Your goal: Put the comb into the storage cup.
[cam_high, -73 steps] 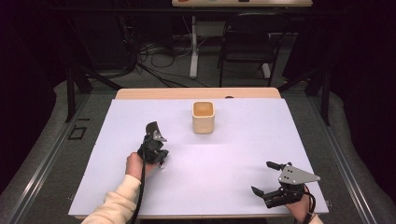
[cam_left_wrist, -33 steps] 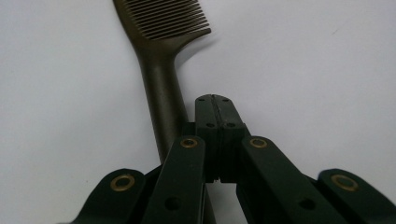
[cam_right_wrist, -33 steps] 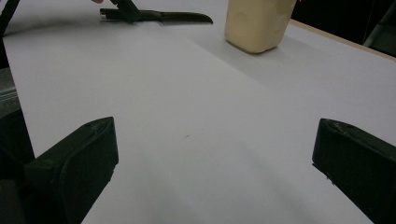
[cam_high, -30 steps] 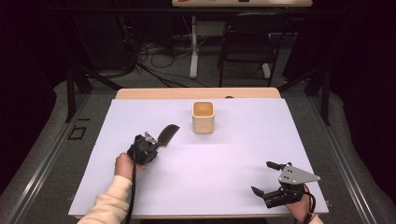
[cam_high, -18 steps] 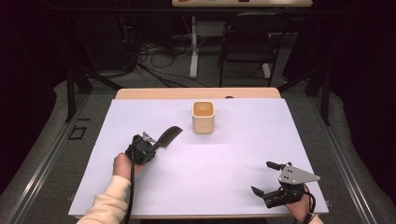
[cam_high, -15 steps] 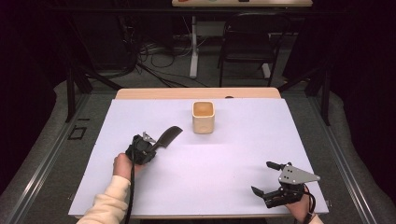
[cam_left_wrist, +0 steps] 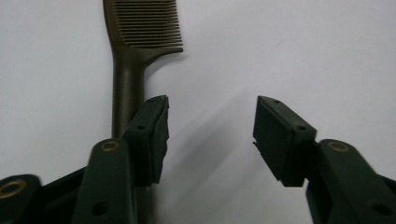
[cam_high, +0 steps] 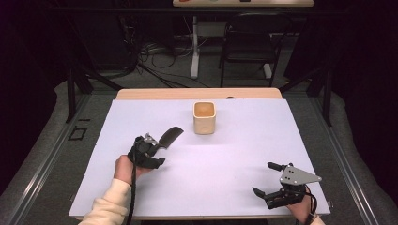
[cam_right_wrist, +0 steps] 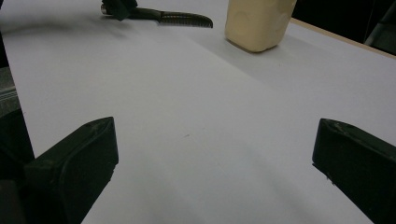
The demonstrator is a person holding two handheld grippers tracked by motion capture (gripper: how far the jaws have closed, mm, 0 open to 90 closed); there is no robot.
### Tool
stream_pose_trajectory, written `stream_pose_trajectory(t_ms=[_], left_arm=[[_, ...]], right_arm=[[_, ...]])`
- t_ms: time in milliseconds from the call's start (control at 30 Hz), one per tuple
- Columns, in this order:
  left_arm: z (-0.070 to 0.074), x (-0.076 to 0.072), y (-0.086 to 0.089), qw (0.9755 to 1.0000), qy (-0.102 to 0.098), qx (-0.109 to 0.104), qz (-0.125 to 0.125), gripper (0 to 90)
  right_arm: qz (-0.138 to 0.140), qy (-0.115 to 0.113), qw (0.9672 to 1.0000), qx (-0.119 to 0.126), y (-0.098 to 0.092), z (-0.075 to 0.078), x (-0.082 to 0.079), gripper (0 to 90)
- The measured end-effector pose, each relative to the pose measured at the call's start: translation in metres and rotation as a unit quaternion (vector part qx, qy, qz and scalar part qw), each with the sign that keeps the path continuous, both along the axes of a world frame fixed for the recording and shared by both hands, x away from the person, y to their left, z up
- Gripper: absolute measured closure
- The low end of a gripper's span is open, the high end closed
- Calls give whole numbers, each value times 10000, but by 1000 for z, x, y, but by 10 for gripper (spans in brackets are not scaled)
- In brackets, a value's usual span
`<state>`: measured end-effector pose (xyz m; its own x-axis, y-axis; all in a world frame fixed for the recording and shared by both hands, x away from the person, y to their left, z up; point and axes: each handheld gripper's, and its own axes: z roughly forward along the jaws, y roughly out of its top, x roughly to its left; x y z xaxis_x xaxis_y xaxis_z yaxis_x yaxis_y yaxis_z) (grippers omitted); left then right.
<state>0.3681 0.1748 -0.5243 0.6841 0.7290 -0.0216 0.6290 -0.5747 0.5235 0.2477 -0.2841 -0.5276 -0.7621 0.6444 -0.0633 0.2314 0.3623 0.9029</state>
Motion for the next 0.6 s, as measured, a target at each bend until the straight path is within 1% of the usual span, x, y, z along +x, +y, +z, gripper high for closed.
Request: stream_pose_trajectory(t_ms=[33,67,133,167,200,233,267,300,333,400,500,533,600], left_arm=[[1,0,-1,10000,19,-17,7,402],[3,0,-2,10000,12,5,-42,374],[5,0,-3,10000,28,-8,-57,291],[6,0,-3,10000,-6,7,-61,270],[6,1,-3,10000,16,-11,-42,234],[7,2,-2,10000,18,18,-27,201],[8,2,-1,10000,-20,20,32,168],[8,3,0,10000,-19,-15,49,146],[9,4,1,10000,-25,-18,78,137],[10,5,3,9999,-48,-15,119,89],[11,7,4,9999,-70,31,148,33],[11,8,5,9999,-44,35,161,15],[11,10,6,9999,-34,30,139,0]], right_arm=[[2,7,10000,-12,0,0,0,0],[-1,12,10000,-15,0,0,0,0],[-2,8,10000,-13,0,0,0,0],[-2,10,10000,-12,0,0,0,0],[-2,10,10000,-9,0,0,0,0],[2,10,10000,-6,0,0,0,0],[4,9,10000,-5,0,0,0,0],[3,11,10000,-6,0,0,0,0],[0,10,10000,-3,0,0,0,0],[-1,14,10000,1,0,0,0,0],[-6,23,10000,1,0,0,0,0],[-6,25,10000,1,0,0,0,0],[-3,18,10000,-4,0,0,0,0]])
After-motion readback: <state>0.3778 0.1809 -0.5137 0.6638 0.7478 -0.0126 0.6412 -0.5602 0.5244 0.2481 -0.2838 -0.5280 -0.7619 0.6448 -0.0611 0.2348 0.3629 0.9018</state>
